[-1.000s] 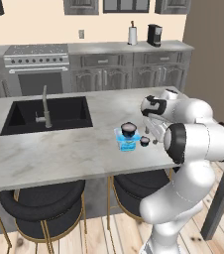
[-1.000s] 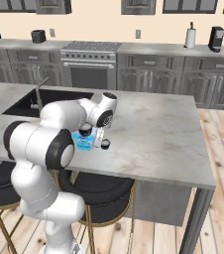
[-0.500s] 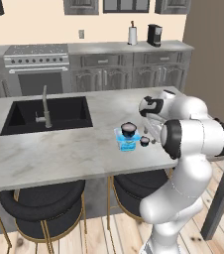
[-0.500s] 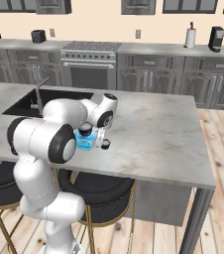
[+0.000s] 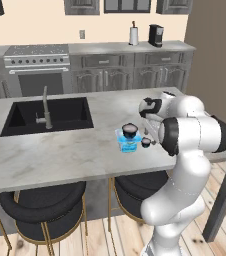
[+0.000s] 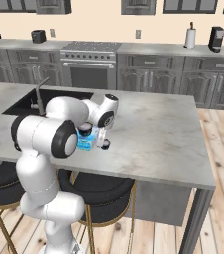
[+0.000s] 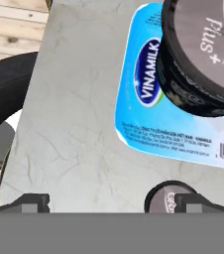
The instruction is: Stack the yogurt containers by placing the smaller containers on top of the larger containers.
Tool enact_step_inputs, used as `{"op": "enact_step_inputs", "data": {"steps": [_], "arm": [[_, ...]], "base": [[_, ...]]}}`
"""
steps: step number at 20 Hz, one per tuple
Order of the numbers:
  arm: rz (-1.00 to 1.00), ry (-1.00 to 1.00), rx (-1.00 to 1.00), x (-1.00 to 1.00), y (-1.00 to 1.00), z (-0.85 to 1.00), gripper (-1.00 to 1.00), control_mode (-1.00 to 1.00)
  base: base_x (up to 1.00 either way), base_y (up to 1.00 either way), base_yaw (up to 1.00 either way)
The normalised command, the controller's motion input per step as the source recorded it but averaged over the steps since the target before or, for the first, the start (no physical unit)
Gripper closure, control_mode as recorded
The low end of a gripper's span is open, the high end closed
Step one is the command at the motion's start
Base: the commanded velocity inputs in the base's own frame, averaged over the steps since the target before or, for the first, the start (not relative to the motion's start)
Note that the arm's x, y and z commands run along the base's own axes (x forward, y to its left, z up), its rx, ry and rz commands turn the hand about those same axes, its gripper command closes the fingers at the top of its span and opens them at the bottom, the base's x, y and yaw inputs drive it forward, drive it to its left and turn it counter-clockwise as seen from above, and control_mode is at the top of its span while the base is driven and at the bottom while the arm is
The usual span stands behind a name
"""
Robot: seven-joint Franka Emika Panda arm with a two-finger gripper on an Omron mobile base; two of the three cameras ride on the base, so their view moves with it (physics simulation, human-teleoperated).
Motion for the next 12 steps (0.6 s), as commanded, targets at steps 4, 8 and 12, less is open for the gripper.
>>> {"op": "enact_step_inputs", "data": {"steps": [4, 8, 12], "arm": [[0.00, 0.00, 0.00, 0.08, -0.03, -0.07, -1.00, -1.00], [0.00, 0.00, 0.00, 0.08, 0.00, -0.06, -1.00, -1.00], [0.00, 0.00, 0.00, 0.12, 0.00, -0.07, -1.00, -1.00]], "base": [[0.00, 0.00, 0.00], [0.00, 0.00, 0.00], [0.00, 0.00, 0.00]]}}
